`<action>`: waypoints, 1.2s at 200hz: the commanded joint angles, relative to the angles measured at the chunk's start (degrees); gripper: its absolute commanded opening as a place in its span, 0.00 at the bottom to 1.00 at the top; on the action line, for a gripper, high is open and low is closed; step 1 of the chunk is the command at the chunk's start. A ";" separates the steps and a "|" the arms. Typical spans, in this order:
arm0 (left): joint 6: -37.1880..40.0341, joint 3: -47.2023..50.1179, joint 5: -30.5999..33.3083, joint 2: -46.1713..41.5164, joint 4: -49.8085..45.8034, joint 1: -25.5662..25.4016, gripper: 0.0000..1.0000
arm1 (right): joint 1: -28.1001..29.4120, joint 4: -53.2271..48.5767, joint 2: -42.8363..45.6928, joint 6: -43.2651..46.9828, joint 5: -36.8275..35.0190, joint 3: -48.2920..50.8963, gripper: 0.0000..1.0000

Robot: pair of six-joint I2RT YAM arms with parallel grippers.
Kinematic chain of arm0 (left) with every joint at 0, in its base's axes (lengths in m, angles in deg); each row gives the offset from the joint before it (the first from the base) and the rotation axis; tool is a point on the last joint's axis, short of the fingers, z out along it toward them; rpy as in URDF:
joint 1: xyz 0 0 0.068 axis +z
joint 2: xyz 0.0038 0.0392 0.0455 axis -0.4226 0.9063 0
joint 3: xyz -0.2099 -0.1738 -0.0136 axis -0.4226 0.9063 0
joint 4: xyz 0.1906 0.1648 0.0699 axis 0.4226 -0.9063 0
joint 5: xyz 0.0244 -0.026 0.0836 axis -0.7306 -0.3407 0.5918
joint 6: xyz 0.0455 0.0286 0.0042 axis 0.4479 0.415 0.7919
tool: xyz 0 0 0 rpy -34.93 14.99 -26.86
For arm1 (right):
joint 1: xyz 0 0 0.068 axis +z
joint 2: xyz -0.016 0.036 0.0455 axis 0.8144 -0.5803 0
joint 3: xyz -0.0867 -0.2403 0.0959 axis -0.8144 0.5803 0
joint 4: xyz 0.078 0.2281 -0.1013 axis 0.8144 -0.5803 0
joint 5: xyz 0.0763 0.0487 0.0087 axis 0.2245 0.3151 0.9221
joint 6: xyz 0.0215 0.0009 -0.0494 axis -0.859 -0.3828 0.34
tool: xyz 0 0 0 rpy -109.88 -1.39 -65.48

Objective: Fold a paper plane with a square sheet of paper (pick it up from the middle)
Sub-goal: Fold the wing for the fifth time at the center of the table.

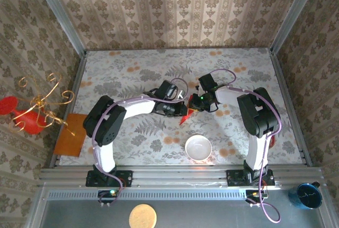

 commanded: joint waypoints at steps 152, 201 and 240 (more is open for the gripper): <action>0.74 -2.19 -1.80 6.89 -5.04 0.06 0.05 | -1.00 -3.39 -4.21 0.51 -2.69 0.50 0.15; 1.73 -0.27 -0.93 6.80 -6.16 -0.02 0.04 | -1.25 -3.83 -4.66 0.51 -3.29 0.41 0.15; 3.95 1.10 0.19 5.77 -8.54 0.03 0.02 | -1.39 -4.64 -5.31 0.69 -3.99 0.15 0.15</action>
